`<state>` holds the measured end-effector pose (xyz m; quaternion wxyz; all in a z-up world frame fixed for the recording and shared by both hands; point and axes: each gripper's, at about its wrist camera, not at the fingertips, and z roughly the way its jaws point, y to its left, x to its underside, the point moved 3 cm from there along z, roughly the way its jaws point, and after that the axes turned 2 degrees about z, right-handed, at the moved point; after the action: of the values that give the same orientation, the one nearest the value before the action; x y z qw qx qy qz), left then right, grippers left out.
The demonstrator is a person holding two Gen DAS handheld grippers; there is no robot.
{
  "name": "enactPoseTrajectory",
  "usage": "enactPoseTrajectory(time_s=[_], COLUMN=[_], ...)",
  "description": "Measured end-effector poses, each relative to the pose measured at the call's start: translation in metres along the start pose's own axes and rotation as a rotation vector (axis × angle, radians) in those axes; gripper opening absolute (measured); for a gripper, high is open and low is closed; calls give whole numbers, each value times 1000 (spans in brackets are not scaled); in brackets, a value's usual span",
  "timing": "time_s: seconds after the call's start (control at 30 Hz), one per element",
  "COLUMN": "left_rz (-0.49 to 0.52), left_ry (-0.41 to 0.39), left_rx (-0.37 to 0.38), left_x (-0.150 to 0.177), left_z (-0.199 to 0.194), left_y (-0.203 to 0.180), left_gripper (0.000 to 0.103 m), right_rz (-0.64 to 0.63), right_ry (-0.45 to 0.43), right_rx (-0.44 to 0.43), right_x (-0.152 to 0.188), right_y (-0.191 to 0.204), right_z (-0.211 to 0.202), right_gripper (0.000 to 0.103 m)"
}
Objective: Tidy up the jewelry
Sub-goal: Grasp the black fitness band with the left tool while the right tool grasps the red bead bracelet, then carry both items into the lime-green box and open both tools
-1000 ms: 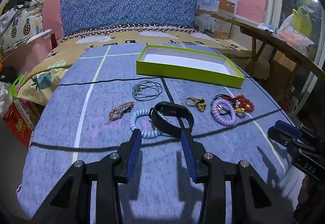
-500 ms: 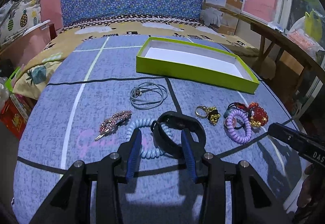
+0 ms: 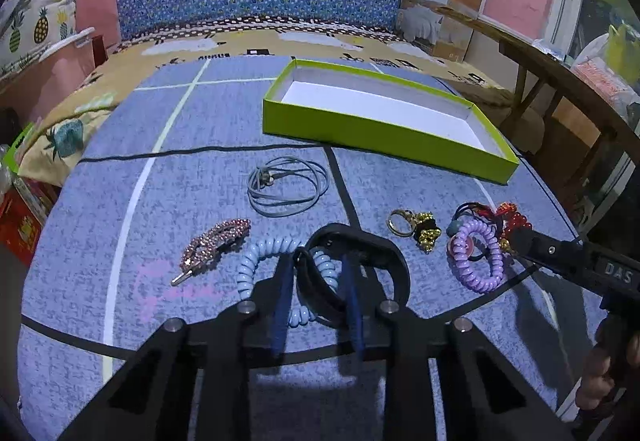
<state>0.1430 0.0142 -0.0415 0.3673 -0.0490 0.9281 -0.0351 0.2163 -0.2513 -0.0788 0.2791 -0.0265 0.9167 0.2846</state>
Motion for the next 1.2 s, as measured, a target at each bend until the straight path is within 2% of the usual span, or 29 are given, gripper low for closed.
enactPoseTrajectory(time_s=[0.3,0.73,1.0,1.2], left_rz=[24,61,76,96], left_ry=[-17,-73,-94,-127], left_rx=[-3,9,37,51], left_x=[2,-3,-13,-36], left_z=[-6,-35,-44,-48], left_y=[-2,-7,-11,-13], left_gripper=[13,13,12,12], right_rz=[-32,-133,-174,-214], right_ry=[-33,-126,-177,-201], right_rx=[17,13,-20,-36], right_x=[4,7,-5,-23], right_y=[0,16,28,37], right_z=[-11,-50,-70,-75], right_gripper=[11,11,11,11])
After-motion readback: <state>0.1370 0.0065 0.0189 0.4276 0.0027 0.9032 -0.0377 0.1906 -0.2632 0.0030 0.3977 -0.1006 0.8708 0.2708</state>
